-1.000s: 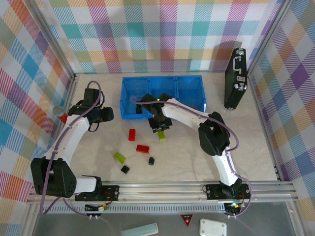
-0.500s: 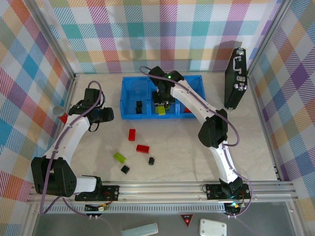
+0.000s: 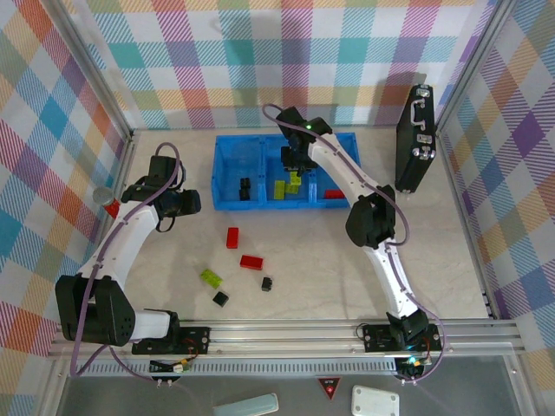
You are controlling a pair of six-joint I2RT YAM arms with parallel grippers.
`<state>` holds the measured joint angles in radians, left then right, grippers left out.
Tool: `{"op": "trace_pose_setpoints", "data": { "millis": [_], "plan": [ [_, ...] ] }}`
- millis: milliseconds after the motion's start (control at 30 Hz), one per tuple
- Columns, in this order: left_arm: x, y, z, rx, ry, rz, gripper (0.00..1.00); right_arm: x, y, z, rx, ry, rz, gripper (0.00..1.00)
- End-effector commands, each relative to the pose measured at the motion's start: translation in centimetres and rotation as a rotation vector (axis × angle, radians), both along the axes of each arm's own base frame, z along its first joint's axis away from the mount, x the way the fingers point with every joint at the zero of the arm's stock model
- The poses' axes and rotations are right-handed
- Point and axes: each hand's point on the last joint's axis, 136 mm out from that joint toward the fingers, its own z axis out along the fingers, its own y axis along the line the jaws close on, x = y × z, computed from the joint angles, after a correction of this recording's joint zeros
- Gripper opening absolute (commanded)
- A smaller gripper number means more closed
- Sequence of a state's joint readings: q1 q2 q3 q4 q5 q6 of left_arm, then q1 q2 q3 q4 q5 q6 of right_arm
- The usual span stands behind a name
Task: Sort the legos into containers by color
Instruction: Place the lego in the container.
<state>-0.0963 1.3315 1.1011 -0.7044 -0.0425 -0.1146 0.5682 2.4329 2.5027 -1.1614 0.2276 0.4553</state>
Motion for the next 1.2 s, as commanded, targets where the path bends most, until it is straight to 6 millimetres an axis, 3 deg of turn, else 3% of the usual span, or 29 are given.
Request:
{"op": "trace_pose_setpoints", "data": {
  "millis": [0,267,600,900,1167],
  "plan": [
    [0.1,0.4,-0.1,0.009,0.013,-0.001,0.51,1.1,0.8,-0.7,0.019,-0.024,-0.01,0.31],
    [0.1,0.5,-0.4,0.018,0.025,0.0,0.51,1.8,1.3,-3.3,0.034,-0.004,-0.049,0.31],
    [0.1,0.6,-0.2,0.024,0.017,0.001,0.51,0.2,1.4,-6.6,0.04,0.101,-0.086,0.33],
    [0.0,0.6,0.1,0.023,0.008,0.003,0.51,-1.1,2.0,-6.8,0.043,0.129,-0.076,0.34],
    [-0.1,0.7,0.3,0.03,0.005,0.004,0.51,-1.9,1.9,-4.5,0.048,0.109,-0.078,0.37]
  ]
}}
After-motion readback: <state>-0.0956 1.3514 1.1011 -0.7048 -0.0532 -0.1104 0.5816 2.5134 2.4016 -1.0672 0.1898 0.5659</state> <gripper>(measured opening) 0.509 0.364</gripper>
